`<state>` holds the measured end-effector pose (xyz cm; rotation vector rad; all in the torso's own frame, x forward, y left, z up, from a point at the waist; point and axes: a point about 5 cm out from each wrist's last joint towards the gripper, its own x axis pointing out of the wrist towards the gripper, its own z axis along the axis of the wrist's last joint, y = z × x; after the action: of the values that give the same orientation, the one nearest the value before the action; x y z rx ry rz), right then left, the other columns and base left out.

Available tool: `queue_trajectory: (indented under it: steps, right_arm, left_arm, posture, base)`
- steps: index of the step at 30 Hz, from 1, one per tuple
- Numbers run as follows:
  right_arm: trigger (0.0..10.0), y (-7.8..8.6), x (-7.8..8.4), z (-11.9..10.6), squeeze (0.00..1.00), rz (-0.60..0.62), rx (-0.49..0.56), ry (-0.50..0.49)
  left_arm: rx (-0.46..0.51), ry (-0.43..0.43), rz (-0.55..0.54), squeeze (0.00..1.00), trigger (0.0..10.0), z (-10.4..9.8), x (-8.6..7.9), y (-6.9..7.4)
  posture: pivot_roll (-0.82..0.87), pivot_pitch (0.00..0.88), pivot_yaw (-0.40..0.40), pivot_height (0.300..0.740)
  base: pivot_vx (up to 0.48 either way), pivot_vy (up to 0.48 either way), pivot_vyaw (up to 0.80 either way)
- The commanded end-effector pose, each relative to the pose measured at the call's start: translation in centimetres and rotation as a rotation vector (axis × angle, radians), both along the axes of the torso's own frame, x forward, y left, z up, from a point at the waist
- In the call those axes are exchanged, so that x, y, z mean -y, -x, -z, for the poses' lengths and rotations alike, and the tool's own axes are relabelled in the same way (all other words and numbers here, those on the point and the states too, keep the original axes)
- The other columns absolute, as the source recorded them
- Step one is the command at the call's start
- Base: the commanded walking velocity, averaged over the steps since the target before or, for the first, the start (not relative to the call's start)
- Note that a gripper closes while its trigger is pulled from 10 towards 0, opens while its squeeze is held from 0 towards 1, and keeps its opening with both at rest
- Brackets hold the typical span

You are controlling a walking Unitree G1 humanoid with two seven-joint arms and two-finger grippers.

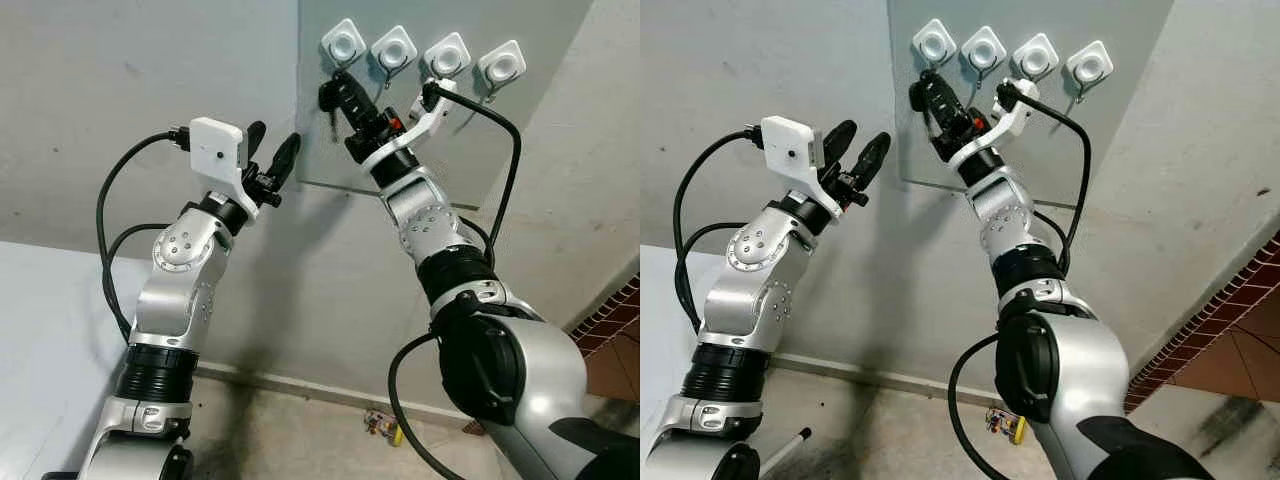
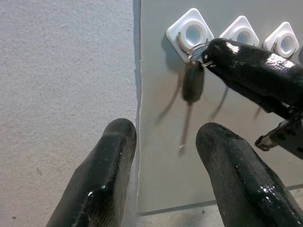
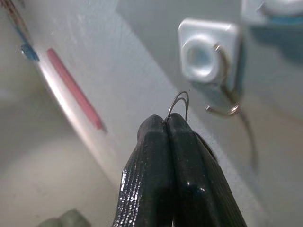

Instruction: Hang keys on a hook

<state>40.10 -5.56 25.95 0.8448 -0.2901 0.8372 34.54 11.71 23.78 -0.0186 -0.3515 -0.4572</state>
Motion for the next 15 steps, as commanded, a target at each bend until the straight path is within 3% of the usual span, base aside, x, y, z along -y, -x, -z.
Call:
queue_trajectory:
  steps: [1,15]
  right_arm:
    - [10.0,-0.02,0.07,-0.55,0.0,0.012,0.024,0.022]
    - [10.0,-0.31,0.84,-0.72,0.0,0.026,-0.006,-0.037]
  left_arm:
    - [0.035,-0.001,0.003,0.0,10.0,-1.01,0.29,0.09]
    - [0.031,-0.001,0.006,0.0,10.0,-0.95,0.38,0.13]
  posture:
    - [-0.04,0.0,-0.059,0.74]
    - [-0.04,0.0,-0.059,0.74]
  base:
    - [0.0,0.0,0.0]
    - [0.0,0.0,0.0]
